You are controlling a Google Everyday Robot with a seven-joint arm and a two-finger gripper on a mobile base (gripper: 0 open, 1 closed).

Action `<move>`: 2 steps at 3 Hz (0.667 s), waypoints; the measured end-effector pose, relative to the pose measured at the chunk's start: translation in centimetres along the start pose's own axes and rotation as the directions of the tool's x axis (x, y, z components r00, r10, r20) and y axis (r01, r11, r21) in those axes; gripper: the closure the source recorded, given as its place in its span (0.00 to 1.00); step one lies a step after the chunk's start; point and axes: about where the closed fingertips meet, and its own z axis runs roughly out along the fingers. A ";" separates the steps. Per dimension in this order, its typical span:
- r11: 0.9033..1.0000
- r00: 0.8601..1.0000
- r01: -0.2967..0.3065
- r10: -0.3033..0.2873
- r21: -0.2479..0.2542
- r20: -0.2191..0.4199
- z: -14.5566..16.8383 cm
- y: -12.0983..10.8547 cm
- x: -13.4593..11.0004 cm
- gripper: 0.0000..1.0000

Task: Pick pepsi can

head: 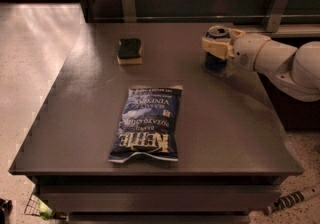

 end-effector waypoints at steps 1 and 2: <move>1.000 1.000 0.000 0.000 -0.001 0.000 0.1 0.1 0.0 1.00; 1.000 1.000 -0.002 0.002 -0.028 0.002 -0.2 1.3 -1.9 1.00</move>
Offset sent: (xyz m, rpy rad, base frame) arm -0.0124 0.0103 0.0139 0.0012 0.0235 0.0326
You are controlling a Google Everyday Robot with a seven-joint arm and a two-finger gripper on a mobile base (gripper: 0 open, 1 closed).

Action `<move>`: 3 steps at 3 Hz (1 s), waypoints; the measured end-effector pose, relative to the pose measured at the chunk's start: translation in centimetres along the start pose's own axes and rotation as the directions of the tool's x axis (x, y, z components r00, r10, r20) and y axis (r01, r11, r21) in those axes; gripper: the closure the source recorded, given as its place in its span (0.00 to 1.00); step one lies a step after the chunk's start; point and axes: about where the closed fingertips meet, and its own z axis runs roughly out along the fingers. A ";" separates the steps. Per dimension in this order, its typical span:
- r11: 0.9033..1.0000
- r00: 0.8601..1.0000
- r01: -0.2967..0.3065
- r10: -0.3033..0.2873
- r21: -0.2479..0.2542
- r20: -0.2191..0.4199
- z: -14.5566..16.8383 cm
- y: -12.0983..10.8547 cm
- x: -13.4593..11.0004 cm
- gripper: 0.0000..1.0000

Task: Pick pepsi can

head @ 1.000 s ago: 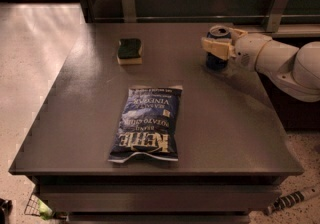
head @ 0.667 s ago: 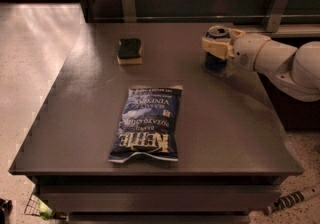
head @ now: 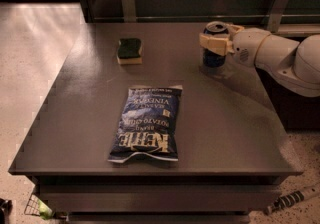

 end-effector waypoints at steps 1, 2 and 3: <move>1.000 1.000 0.011 -0.011 -0.023 0.015 -0.6 1.1 -2.7 1.00; 0.997 0.998 0.054 -0.051 -0.055 0.047 -1.5 2.6 -7.1 1.00; 0.988 0.989 0.117 -0.108 -0.102 0.097 -1.8 4.5 -11.7 1.00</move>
Offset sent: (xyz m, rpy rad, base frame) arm -0.0484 0.0248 0.1322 -0.0225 -0.1340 0.1118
